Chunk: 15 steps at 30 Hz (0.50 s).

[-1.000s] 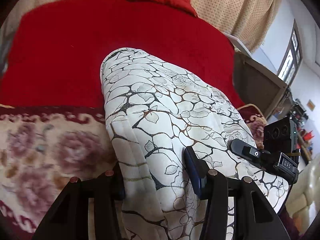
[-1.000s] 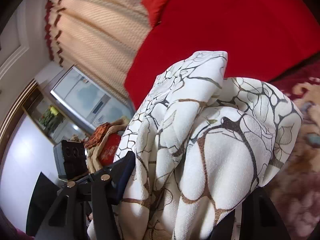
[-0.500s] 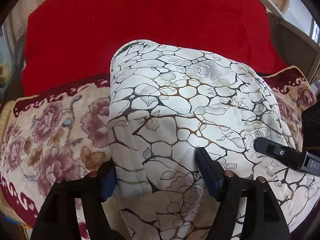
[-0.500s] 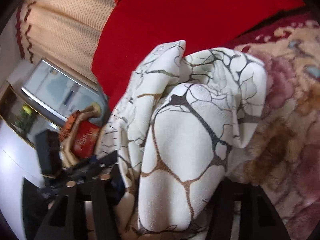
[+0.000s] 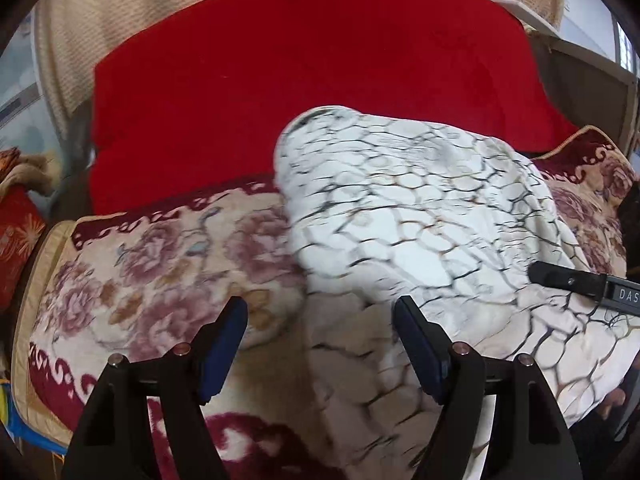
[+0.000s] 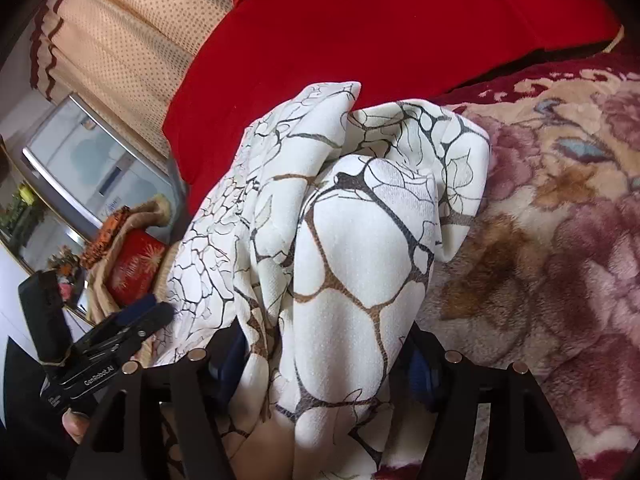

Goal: Fold large clothes

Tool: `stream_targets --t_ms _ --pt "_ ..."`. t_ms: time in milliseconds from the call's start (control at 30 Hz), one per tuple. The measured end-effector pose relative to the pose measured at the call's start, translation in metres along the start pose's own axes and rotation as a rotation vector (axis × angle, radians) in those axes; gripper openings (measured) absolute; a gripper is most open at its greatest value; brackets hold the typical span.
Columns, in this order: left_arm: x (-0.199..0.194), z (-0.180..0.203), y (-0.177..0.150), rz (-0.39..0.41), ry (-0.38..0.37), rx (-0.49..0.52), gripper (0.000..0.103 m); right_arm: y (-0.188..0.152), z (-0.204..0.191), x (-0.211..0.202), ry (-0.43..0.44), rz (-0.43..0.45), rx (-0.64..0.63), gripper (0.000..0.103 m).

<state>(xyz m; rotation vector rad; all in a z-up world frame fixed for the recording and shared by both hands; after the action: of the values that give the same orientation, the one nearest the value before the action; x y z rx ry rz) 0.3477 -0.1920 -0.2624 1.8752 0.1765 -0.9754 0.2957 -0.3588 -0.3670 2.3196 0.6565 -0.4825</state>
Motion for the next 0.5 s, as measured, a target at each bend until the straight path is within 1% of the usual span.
stream_targets --t_ms 33,133,200,333,433,500 --pt "-0.001 -0.007 -0.004 -0.002 0.007 -0.019 0.077 -0.001 -0.001 0.0 -0.012 0.004 -0.009 0.069" --pt "0.0 -0.018 -0.012 -0.01 -0.005 -0.049 0.079 -0.002 -0.005 0.001 -0.025 0.011 -0.015 0.069" --pt "0.004 -0.017 -0.019 -0.017 -0.008 -0.036 0.08 -0.002 -0.009 0.003 -0.033 0.014 -0.022 0.069" --pt "0.032 -0.008 -0.033 -0.084 0.021 0.011 0.08 0.0 -0.018 0.006 -0.064 -0.01 -0.041 0.07" --pt "0.031 -0.008 -0.032 -0.084 -0.001 -0.006 0.08 0.004 -0.025 0.004 -0.098 -0.033 -0.056 0.07" --pt "0.031 -0.008 -0.032 -0.08 0.008 -0.009 0.08 0.006 -0.031 -0.004 -0.135 -0.043 -0.068 0.07"
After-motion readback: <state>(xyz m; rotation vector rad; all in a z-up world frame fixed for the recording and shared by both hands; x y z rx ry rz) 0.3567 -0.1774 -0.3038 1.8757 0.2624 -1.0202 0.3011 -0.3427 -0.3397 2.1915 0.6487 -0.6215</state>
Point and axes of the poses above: each gripper's, at about its wrist camera, not at the fingertips, and x roughly the way its jaws point, z to its right, y to its top, the point moved 6 cm from there along x, roughly the way its jaws point, and after that the axes turned 7 degrees about x, right-handed, at the moved point
